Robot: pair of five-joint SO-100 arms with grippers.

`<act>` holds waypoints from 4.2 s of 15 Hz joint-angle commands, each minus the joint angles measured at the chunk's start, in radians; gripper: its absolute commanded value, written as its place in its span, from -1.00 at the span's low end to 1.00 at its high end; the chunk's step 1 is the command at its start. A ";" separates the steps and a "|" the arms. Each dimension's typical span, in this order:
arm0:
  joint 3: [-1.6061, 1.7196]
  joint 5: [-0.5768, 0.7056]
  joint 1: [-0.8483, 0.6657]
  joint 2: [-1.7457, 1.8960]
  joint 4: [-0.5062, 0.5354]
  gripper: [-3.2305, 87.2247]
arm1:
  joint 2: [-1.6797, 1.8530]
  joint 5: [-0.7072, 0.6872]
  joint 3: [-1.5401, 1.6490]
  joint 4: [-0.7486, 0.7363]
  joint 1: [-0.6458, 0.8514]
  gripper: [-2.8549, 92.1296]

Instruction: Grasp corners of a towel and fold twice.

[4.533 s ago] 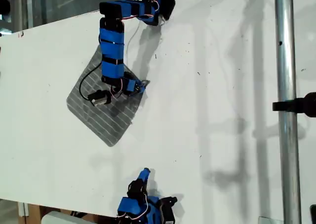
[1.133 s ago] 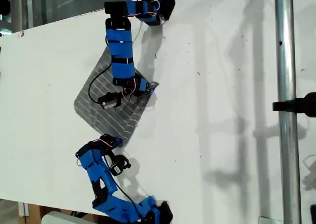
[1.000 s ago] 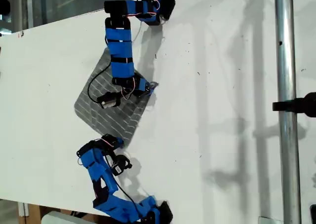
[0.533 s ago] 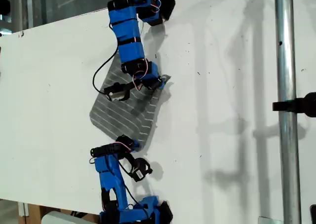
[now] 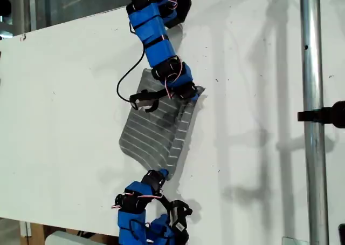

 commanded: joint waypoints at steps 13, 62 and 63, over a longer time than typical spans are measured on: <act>-1.006 0.716 -0.675 -0.652 -0.086 -0.97 | 0.824 -0.606 0.377 0.115 0.914 -0.95; 1.163 -0.048 0.081 1.591 -0.270 -0.74 | 0.133 0.034 0.626 -0.831 0.834 -0.83; 1.175 -0.052 0.084 1.591 -0.273 -0.74 | 0.135 0.009 0.634 -0.842 0.839 -0.94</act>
